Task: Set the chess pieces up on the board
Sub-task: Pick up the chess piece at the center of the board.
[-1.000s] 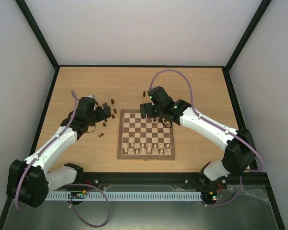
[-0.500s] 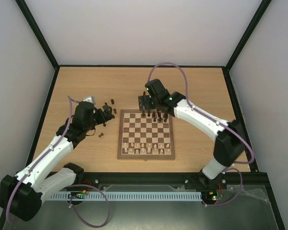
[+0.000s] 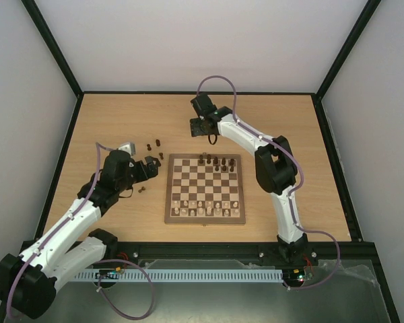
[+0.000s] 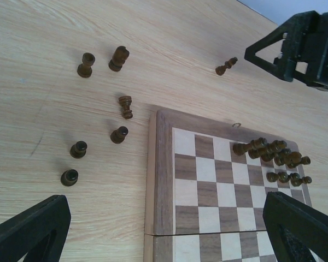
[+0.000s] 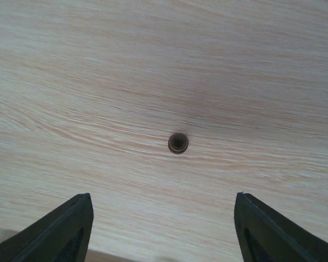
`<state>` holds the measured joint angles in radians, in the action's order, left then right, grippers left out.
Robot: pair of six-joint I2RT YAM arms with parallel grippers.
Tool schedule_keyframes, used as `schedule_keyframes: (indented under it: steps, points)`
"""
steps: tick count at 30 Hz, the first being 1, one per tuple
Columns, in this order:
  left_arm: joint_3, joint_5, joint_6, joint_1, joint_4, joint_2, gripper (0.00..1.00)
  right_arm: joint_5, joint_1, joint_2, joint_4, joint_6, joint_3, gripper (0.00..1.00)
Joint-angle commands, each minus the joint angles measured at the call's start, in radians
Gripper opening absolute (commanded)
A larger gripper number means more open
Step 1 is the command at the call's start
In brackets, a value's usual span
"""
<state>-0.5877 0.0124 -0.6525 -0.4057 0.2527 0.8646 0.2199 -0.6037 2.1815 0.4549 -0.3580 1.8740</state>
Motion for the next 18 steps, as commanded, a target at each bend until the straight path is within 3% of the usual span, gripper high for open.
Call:
schedule_keyframes:
  steps: [1, 15, 18]
  points:
    - [0.023, 0.038, 0.019, -0.005, -0.020, -0.008, 0.99, 0.012, 0.010, 0.044, 0.031, 0.033, 0.038, 0.69]
    - [0.034, 0.008, 0.016, -0.005, -0.017, -0.024, 0.99, 0.040, 0.021, 0.205, 0.006, 0.052, 0.163, 0.43]
    - [0.037, 0.000, 0.014, -0.005, -0.018, -0.023, 0.99, 0.038, 0.028, 0.216, -0.016, 0.052, 0.157, 0.42]
